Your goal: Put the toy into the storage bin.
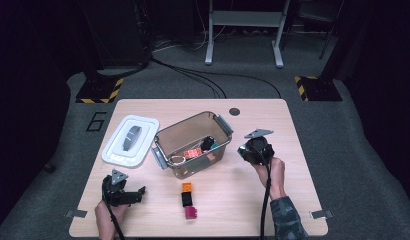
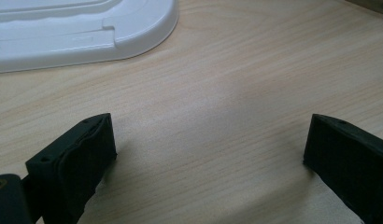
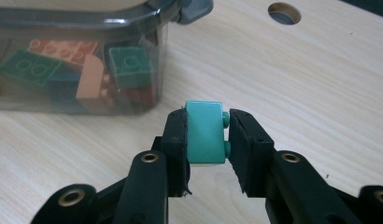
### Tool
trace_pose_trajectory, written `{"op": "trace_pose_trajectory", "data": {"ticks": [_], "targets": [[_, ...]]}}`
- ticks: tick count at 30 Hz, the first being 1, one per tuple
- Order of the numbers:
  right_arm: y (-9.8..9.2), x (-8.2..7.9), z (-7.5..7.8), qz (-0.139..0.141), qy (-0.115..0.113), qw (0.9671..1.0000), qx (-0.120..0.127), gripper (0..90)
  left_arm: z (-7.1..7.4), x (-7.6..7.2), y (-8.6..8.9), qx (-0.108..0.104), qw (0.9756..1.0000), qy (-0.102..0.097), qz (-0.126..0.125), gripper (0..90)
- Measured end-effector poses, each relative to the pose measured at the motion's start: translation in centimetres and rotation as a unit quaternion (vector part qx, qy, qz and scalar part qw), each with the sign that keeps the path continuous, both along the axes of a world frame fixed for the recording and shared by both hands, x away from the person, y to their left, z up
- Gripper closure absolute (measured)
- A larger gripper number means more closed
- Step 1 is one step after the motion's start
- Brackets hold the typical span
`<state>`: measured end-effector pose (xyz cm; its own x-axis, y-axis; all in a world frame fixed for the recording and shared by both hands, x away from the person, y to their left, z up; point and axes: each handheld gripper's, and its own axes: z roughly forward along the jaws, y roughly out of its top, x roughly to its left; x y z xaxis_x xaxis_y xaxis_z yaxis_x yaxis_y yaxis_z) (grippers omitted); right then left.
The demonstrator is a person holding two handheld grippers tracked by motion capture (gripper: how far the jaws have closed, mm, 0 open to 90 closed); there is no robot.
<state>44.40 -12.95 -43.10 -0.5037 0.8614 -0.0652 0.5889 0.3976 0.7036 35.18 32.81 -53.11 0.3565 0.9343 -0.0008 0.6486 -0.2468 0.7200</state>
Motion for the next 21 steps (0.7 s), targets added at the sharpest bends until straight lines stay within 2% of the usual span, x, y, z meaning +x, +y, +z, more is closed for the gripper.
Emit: {"op": "trace_pose_trajectory", "data": {"ticks": [9,21], "targets": [[0.0,0.9,1.4,-0.011,-0.013,0.9998,-0.003,68.3,0.0,0.0,0.0,0.0,1.0,0.0,0.0,2.1],[0.6,2.1,4.2,-0.017,-0.053,0.9982,-0.02,68.3,0.0,0.0,0.0,0.0,1.0,0.0,0.0,2.1]]}}
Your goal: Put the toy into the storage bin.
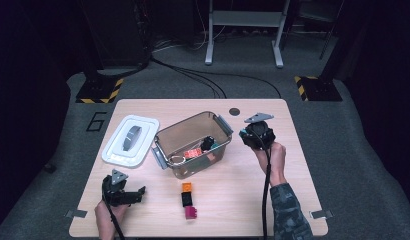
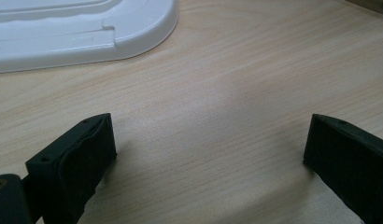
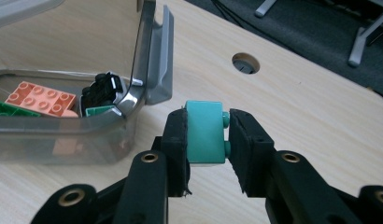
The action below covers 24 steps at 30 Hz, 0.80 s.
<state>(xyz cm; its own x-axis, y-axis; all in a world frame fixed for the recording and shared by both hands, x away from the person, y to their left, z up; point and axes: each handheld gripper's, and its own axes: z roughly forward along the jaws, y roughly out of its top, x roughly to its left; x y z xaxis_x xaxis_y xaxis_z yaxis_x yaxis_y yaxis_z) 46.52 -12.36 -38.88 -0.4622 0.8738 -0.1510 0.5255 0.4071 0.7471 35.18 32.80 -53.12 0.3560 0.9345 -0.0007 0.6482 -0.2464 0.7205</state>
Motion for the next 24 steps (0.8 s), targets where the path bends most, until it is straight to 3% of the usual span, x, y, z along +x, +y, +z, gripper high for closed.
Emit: {"op": "trace_pose_trajectory", "data": {"ticks": [15,24], "targets": [[2.1,1.1,2.7,0.015,-0.039,0.9991,-0.012,68.2,0.0,0.0,0.0,0.0,1.0,0.0,0.0,2.1],[4.4,1.3,3.3,0.046,-0.031,0.9984,-0.014,68.2,0.0,0.0,0.0,0.0,1.0,0.0,0.0,2.1]]}}
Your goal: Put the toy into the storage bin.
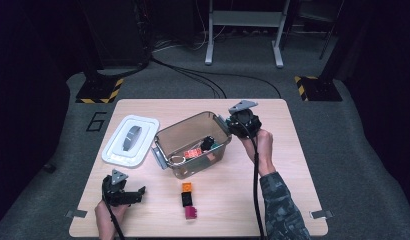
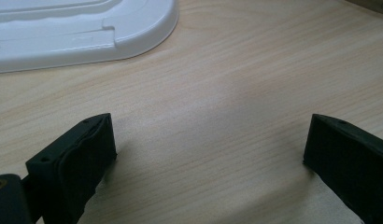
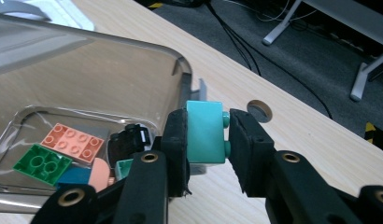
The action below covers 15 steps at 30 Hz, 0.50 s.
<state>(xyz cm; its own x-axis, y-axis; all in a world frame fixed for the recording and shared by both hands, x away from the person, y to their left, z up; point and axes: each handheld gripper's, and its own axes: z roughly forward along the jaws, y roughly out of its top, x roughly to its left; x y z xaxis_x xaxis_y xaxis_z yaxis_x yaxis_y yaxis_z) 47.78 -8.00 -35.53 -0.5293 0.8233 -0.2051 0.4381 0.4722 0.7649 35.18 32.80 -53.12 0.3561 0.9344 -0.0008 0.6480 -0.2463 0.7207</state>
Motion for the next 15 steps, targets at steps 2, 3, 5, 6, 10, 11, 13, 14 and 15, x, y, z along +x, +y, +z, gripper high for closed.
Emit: {"op": "trace_pose_trajectory", "data": {"ticks": [2,3,5,6,10,11,13,14,15], "targets": [[0.6,-0.1,-0.1,0.004,0.005,1.0,-0.003,68.2,0.0,0.0,0.0,0.001,1.0,0.003,-0.001,2.1],[0.8,-0.1,-0.2,0.01,0.008,0.9999,-0.004,68.2,0.0,0.0,0.0,0.0,1.0,0.0,0.0,2.1],[1.3,-0.1,-0.3,0.015,0.012,0.9998,-0.005,68.2,0.0,0.0,0.0,0.001,1.0,0.003,-0.001,2.1],[1.4,-0.1,-0.4,0.018,0.017,0.9997,-0.004,68.2,0.0,0.0,0.0,0.0,1.0,0.001,0.0,2.1],[1.9,-0.1,-0.8,0.036,0.025,0.999,-0.008,68.1,0.0,0.0,0.0,0.0,1.0,0.001,-0.001,2.1],[2.0,-0.2,-1.0,0.034,0.029,0.999,-0.008,68.0,0.0,0.0,0.0,0.0,1.0,0.0,0.0,2.1],[2.1,-0.3,-1.3,0.038,0.038,0.9984,-0.014,68.0,0.0,0.0,0.0,0.001,1.0,0.003,-0.001,2.1],[2.2,-0.4,-1.5,0.037,0.039,0.9984,-0.014,67.9,0.0,0.0,0.0,0.0,1.0,0.001,0.0,2.1],[2.2,-0.6,-1.6,0.034,0.05,0.998,-0.015,67.9,0.0,0.0,0.0,0.0,1.0,0.001,-0.001,2.1]]}}
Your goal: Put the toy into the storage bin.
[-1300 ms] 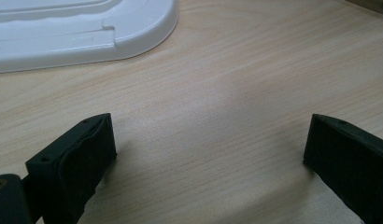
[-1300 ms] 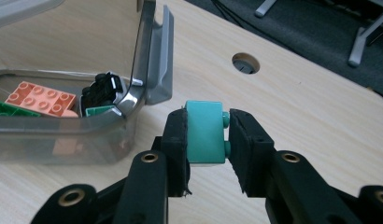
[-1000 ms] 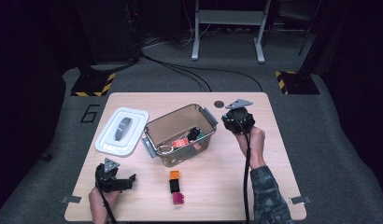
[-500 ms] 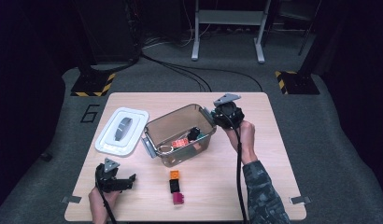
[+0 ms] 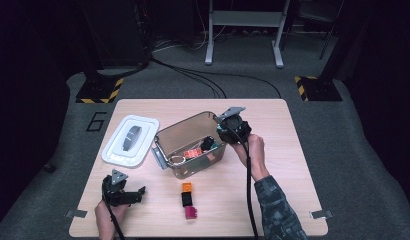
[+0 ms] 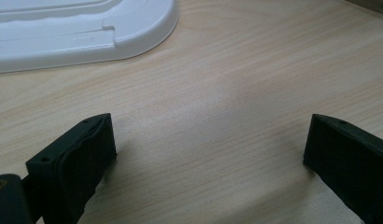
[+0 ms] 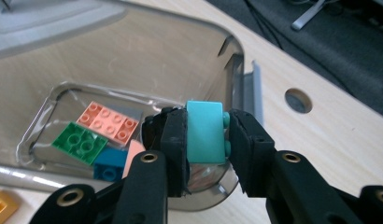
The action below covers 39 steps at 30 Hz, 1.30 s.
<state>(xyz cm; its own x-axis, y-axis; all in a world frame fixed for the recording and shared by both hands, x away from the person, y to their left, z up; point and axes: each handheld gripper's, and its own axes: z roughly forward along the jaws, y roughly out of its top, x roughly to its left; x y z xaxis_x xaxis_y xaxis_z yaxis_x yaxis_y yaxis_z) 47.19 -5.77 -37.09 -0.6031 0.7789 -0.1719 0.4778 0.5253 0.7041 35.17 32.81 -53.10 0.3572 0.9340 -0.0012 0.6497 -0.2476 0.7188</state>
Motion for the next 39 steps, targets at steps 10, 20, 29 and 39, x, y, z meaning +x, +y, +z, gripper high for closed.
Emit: {"op": "trace_pose_trajectory", "data": {"ticks": [10,20,29,39], "targets": [[0.0,-0.6,-1.0,0.003,0.014,0.9998,-0.01,67.7,0.0,0.0,0.0,0.0,1.0,-0.002,0.001,2.1],[-0.1,-1.1,-1.1,0.005,0.012,0.9998,-0.015,58.6,0.0,0.0,0.0,0.0,1.0,-0.001,0.001,2.1],[-0.4,-2.9,-1.0,0.005,0.002,1.0,0.005,28.3,0.0,0.0,0.0,0.0,1.0,0.001,0.0,2.1],[-0.8,-5.7,-2.2,0.026,0.003,0.999,0.037,14.9,0.0,0.0,0.0,0.0,1.0,-0.001,0.001,2.1]]}}
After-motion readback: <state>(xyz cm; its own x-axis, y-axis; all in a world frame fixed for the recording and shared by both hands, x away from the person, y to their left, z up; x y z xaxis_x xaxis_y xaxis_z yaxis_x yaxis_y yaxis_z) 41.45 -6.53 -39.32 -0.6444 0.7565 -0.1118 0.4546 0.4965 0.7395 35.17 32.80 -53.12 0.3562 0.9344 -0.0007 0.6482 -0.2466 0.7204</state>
